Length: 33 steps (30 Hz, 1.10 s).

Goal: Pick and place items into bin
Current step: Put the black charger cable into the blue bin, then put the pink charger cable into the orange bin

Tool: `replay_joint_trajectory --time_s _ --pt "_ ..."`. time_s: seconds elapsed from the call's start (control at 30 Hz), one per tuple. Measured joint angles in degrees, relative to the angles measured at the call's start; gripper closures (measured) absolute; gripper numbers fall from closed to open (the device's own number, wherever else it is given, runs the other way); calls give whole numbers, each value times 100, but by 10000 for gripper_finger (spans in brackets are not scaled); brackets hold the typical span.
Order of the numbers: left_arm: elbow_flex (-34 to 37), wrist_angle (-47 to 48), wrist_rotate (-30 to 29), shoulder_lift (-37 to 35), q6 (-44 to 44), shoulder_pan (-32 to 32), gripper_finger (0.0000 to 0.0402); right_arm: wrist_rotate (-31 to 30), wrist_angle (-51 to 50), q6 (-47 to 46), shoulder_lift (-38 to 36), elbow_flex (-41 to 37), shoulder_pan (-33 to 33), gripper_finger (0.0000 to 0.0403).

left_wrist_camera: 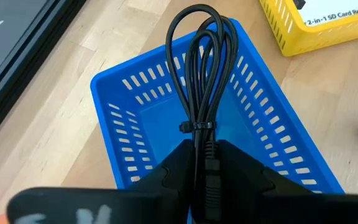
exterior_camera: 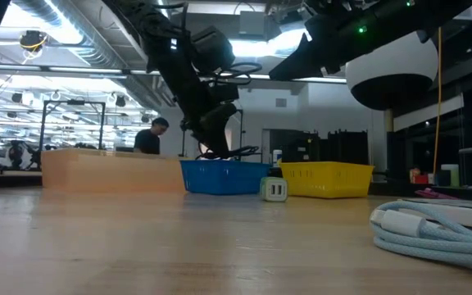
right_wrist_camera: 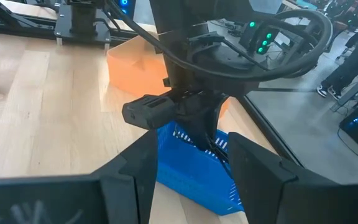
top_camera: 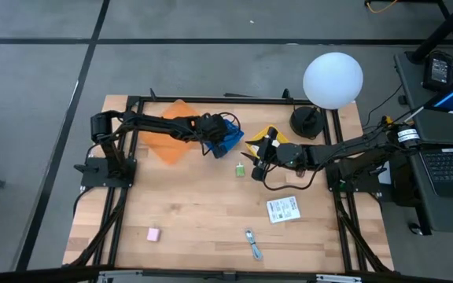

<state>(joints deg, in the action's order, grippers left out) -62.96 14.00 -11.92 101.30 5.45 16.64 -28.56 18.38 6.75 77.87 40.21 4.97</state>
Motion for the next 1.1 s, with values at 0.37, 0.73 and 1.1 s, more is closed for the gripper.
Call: replay_joint_trajectory --time_s 0.37,0.73,1.1 --pt "0 -2 -2 0 -68 2 302 0 1 -1 0 0 1 231" --pt "0 -5 1 -11 -155 -11 298 0 3 -1 0 0 2 231" --pt "0 74 303 -750 -558 -59 299 -2 -11 -1 0 0 2 231"
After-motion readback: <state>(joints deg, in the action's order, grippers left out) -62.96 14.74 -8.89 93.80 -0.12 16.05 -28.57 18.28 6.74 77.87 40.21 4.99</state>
